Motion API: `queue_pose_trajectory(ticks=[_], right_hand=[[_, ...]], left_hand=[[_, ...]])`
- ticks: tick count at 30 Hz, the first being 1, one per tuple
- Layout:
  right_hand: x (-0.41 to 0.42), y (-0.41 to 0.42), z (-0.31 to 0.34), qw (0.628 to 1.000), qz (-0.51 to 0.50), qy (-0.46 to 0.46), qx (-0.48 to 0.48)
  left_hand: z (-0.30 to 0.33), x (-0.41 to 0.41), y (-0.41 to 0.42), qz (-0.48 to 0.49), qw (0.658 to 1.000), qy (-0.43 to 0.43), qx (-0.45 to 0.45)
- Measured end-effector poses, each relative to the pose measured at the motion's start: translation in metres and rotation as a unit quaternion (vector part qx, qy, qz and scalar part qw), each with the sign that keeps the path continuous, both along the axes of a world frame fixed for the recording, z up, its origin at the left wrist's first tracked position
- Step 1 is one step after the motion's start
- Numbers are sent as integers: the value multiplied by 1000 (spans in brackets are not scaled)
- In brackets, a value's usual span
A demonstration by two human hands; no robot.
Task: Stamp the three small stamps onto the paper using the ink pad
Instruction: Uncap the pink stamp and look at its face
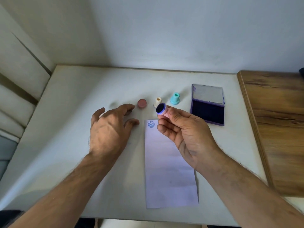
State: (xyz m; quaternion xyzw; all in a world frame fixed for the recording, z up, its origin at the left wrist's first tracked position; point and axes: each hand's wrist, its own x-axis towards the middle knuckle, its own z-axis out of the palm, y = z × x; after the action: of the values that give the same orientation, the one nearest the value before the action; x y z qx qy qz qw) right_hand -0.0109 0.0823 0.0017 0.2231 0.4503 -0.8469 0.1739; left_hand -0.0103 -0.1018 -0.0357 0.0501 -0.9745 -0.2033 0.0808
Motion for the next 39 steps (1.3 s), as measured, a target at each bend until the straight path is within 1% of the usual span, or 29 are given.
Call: queue_pose_trajectory(ticks=[3, 6, 9, 14, 17, 20, 24, 28, 33, 39], right_hand=[[0, -1, 0, 999, 11, 10, -45], [1, -2, -1, 999, 18, 14, -44], [1, -1, -2, 999, 17, 16, -46], [-1, 1, -2, 997, 16, 13, -69], [-1, 1, -1, 995, 17, 21, -99], [0, 1, 2, 989, 25, 37, -138], [2, -1, 4, 984, 40, 59, -162], [2, -1, 4, 984, 38, 60, -164], [2, 1, 2, 988, 21, 53, -147], [0, 12, 3, 994, -15, 44, -94]], left_hand=[[1, 1, 0, -3, 1000, 0, -7], [3, 1, 2, -7, 1000, 2, -14], [6, 0, 5, 8, 1000, 8, 9], [11, 0, 11, -15, 997, 62, 46], [11, 0, 14, -30, 993, 88, 71], [12, 1, 16, -40, 993, 82, 77], [14, 3, 20, -58, 994, 71, 65], [14, 4, 20, -68, 994, 63, 61], [15, 5, 25, -77, 992, 72, 66], [17, 9, 33, -102, 990, 80, 50]])
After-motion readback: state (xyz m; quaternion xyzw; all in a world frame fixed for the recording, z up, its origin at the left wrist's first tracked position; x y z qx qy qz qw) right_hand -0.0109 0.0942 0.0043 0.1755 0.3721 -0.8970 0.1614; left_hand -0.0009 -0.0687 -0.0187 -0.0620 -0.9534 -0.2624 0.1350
